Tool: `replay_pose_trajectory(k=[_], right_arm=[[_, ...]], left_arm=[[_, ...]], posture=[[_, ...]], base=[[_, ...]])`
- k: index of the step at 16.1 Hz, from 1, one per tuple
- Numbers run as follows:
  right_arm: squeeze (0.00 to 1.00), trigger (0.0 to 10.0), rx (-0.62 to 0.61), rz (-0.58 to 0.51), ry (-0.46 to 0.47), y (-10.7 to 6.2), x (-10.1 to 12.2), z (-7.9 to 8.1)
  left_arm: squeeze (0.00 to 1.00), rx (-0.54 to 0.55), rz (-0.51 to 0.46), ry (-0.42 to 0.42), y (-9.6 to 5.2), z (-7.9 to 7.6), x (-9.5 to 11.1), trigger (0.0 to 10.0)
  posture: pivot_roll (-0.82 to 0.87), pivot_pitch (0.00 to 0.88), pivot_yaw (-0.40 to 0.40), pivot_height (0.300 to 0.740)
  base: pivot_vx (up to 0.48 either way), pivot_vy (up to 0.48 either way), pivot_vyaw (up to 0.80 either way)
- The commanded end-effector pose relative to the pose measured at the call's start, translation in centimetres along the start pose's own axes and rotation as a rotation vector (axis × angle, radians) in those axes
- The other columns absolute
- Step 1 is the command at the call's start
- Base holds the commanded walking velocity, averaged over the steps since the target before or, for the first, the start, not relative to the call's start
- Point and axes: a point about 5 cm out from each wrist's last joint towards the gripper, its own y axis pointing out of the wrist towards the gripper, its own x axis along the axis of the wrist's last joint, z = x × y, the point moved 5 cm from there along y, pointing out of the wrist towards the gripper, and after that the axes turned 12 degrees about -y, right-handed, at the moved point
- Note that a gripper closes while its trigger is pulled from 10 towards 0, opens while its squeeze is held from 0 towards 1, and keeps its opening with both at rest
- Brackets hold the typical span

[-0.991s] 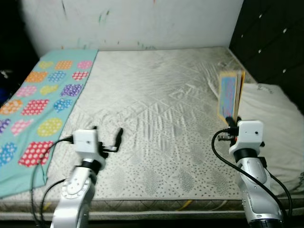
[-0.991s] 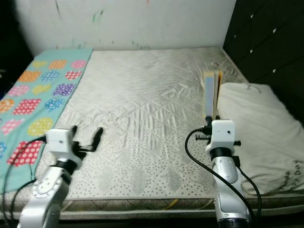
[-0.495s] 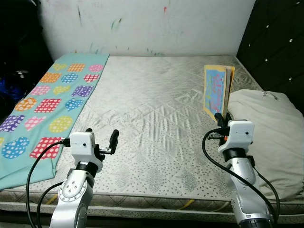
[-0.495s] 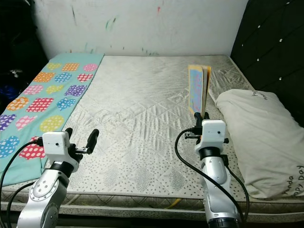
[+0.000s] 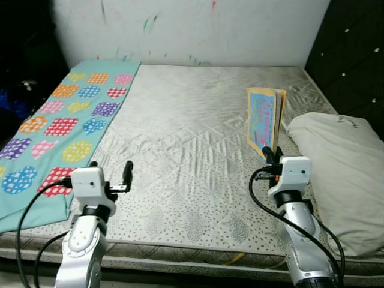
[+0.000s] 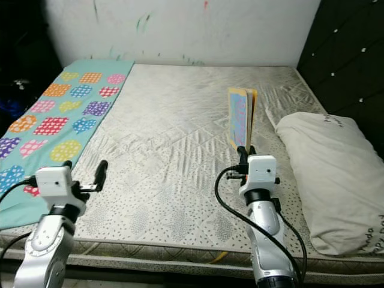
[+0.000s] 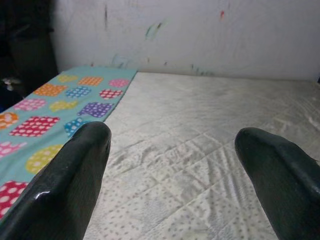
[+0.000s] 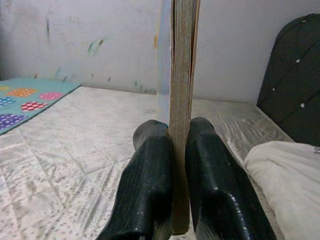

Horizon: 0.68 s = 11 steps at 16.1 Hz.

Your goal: Clean up the room

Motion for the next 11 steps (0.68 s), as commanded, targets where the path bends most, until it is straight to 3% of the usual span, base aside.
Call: replay_pose_trajectory(k=[1,11], right_arm=[[0.0,10.0,-0.006,-0.022,0.0,0.2,0.4,-0.4],[0.0,10.0,-0.045,0.068,0.109,0.3,-0.6,-0.9]], left_arm=[[0.0,-0.007,0.002,0.014,-0.1,-0.1,0.1,10.0],[0.0,-0.033,0.01,-0.033,0.1,-1.5,-0.2,10.0]], posture=[[-0.08,0.0,-0.003,0.74],[-0.1,0.0,-0.009,0.74]], base=[[0.0,0.0,0.0],[0.0,0.0,0.0]])
